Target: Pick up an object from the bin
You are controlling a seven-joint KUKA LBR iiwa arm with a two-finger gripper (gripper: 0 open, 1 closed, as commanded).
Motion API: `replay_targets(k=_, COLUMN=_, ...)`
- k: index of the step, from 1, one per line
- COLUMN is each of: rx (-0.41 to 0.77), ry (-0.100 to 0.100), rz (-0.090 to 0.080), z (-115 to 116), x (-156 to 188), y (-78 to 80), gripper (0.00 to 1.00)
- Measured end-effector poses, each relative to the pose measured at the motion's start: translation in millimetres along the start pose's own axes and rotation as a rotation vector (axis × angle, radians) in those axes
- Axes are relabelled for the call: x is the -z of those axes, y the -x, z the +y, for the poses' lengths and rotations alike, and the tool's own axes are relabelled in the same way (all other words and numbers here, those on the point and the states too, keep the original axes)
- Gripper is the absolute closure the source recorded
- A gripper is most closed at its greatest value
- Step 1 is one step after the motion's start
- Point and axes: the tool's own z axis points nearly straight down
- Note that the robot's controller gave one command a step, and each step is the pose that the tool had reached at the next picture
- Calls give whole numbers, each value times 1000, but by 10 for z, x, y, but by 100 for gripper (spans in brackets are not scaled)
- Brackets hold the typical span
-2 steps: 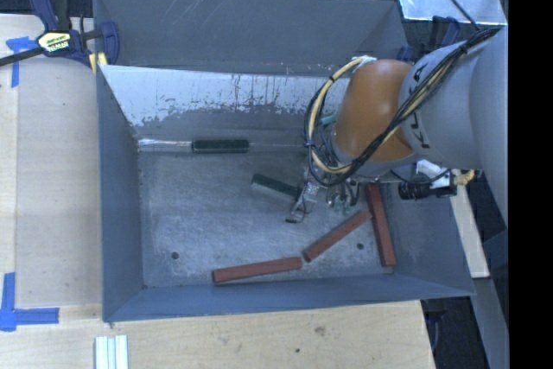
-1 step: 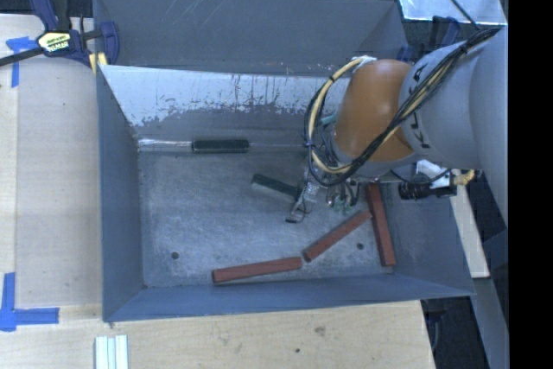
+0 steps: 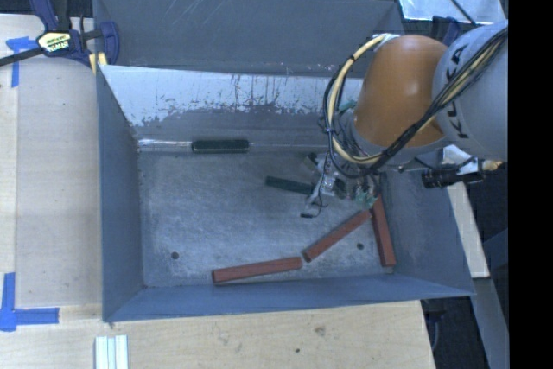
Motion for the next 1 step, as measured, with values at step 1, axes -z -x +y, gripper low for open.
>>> replay_targets(k=1, rx=15, ry=1, rz=3, z=135, x=671, y=-352, gripper=100)
